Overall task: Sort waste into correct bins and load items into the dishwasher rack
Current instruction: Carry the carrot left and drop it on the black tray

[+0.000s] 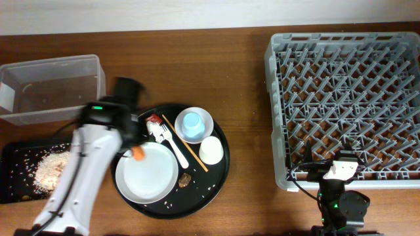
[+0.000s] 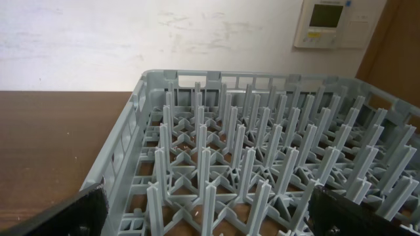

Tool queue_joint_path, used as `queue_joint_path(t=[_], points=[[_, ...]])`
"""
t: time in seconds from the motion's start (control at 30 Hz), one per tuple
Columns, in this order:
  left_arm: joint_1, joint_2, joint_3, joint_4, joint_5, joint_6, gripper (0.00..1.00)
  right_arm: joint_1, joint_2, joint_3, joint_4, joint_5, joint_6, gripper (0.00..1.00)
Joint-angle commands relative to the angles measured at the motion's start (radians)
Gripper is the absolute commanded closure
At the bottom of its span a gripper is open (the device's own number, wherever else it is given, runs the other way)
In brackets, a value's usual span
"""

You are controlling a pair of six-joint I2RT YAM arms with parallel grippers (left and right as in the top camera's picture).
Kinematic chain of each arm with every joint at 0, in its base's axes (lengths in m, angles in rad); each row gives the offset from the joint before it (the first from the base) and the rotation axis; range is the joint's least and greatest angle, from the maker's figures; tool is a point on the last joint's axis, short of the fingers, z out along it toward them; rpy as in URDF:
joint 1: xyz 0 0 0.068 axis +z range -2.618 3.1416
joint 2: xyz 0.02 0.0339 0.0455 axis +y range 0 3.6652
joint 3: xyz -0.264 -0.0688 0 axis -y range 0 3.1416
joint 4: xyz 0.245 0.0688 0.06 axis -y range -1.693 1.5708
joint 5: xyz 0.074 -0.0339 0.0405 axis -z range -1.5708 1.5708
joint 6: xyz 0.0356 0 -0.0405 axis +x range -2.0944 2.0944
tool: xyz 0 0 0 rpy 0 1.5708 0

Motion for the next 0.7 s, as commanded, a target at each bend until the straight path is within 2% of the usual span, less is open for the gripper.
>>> queue_joint_path(t=[0.0, 0.13, 0.27, 0.6, 0.63, 0.67], points=[[0.262, -0.018, 0.018, 0.099, 0.067, -0.002, 0.95, -0.006, -0.006, -0.005, -0.007, -0.001, 0.001, 0.01], [0.533, -0.017, 0.01, 0.212, 0.116, -0.067, 0.95, -0.006, -0.006, -0.005, -0.007, -0.001, 0.001, 0.01], [0.725, 0.016, -0.038, 0.286, 0.115, -0.111, 0.94, -0.006, -0.006, -0.005, -0.007, -0.001, 0.001, 0.01], [0.825, 0.314, -0.066, 0.323, 0.107, -0.127, 0.93, -0.006, -0.006, -0.005, -0.007, -0.001, 0.001, 0.01], [0.833, 0.328, -0.066, 0.323, 0.092, -0.127, 0.84, -0.006, -0.006, -0.005, -0.007, -0.001, 0.001, 0.01], [0.846, 0.347, -0.066, 0.323, 0.086, -0.127, 0.84, -0.006, -0.006, -0.005, -0.007, -0.001, 0.001, 0.01]])
